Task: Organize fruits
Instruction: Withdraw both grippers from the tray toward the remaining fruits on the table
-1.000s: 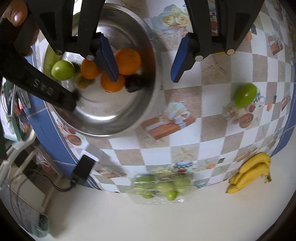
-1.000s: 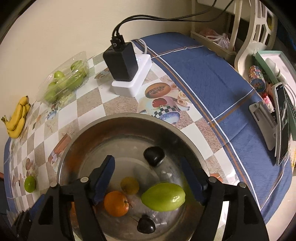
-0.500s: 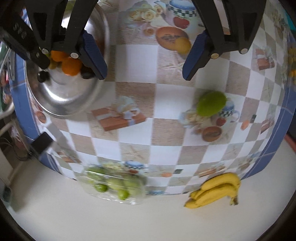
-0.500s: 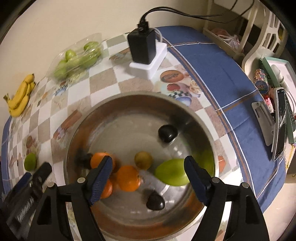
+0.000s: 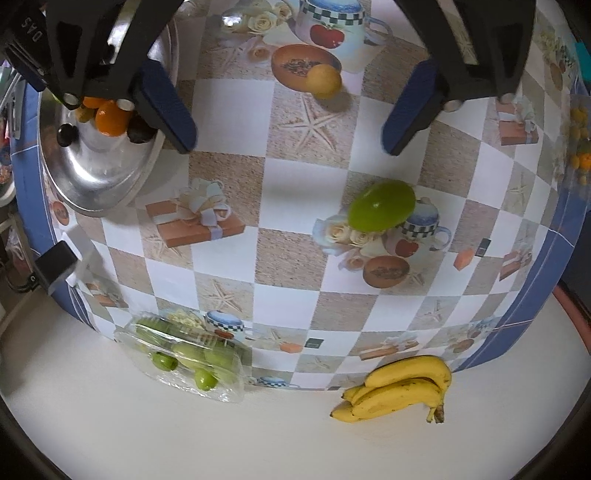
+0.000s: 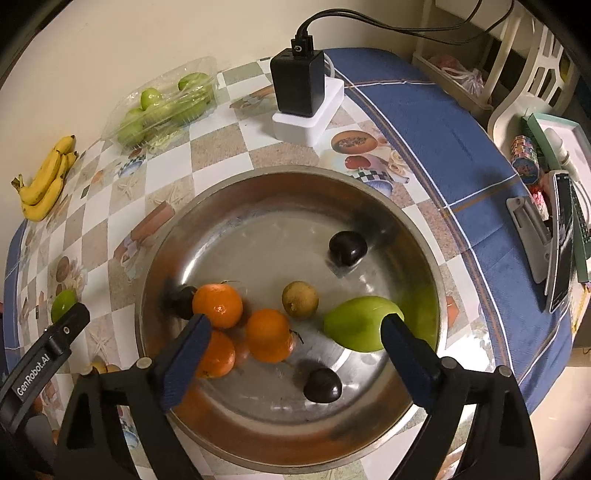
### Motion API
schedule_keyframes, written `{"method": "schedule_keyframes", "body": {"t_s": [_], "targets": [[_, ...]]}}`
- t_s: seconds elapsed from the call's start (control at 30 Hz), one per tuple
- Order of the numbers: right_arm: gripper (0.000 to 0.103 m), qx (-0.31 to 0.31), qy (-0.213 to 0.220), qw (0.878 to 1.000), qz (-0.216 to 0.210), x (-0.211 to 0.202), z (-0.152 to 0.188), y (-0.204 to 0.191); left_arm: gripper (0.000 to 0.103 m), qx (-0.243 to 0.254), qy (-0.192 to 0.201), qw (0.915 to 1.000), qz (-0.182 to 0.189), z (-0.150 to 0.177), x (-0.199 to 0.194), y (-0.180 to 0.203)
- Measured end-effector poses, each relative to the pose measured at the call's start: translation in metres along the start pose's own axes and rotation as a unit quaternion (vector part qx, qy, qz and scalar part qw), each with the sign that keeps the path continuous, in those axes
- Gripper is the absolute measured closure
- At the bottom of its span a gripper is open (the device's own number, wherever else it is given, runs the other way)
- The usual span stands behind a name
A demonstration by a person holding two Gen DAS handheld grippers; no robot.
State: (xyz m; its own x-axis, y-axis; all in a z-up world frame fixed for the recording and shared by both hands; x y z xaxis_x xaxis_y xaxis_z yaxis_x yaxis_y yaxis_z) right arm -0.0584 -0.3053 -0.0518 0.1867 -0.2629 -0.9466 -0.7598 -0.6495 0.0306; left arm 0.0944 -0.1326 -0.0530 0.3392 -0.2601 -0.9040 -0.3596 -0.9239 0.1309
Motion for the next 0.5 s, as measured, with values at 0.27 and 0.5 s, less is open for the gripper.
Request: {"method": "schedule_keyframes", "body": {"t_s": [0.27, 0.5], "targets": [[0.004, -0.015, 0.001, 1.0, 0.012, 0.003, 0.0, -0.004, 0.0, -0.002, 0.008, 1.0, -0.003, -0.001, 0.0, -0.006], [0.004, -0.024, 0.013, 1.0, 0.003, -0.003, 0.001, -0.01, 0.0, 0.008, 0.025, 0.9997, 0.003, -0.005, -0.01, -0.01]]}}
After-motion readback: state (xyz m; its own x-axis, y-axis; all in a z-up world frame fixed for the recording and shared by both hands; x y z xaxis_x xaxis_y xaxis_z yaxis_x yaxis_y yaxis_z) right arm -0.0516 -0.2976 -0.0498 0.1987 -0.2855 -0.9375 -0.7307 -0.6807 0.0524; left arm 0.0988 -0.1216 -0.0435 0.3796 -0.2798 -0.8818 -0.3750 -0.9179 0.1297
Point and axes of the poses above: each gripper's, at about its wrist camera, not at the fingertips, and x roughly the way its jaws point, y to its right, z to its underside, the point moved 3 cm from there along x, roughly the way its jaws point, and after that the axes turned 5 degrees about z, right-handed, at the moved point
